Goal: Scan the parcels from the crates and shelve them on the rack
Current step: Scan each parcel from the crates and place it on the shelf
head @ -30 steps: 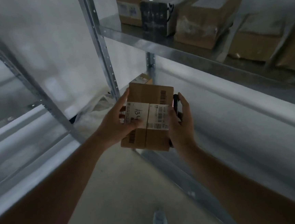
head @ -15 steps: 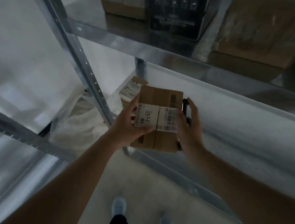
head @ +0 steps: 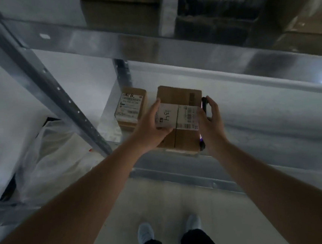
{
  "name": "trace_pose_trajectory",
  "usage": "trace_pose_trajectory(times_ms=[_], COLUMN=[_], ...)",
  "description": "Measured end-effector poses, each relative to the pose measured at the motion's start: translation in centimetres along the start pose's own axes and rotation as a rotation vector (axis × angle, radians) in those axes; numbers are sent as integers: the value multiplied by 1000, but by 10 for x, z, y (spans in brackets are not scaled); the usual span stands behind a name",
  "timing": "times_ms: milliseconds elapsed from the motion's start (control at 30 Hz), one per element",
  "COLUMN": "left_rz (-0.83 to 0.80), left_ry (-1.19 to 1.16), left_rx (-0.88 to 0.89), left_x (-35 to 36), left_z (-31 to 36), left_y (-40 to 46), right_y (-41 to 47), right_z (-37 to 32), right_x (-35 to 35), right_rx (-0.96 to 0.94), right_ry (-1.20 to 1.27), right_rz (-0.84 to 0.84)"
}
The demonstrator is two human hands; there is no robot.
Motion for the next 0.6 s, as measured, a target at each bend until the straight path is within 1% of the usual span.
trace_pose_trajectory(times_ms=[133,433,600], left_rz=[-13,-52,-30], left_ry=[-5,17,54], left_rx=[-20,-98,-109], left_x=[-4,-10,-10], left_z=[-10,-35,-36], left_y=[25,52,59], right_y=[26,60,73], right_z=[4,27,30], right_x=[10,26,29], right_rx=[9,55,59], right_ry=[42,38,46], right_rz=[-4,16,17])
Point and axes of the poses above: each hand's wrist, its own y-axis towards the middle knuckle, its own x-axis out of the palm, z = x × y, the point moved 9 cm from there along y, towards the middle knuckle, and after that the axes turned 9 degrees about -z, right-handed, at the moved point
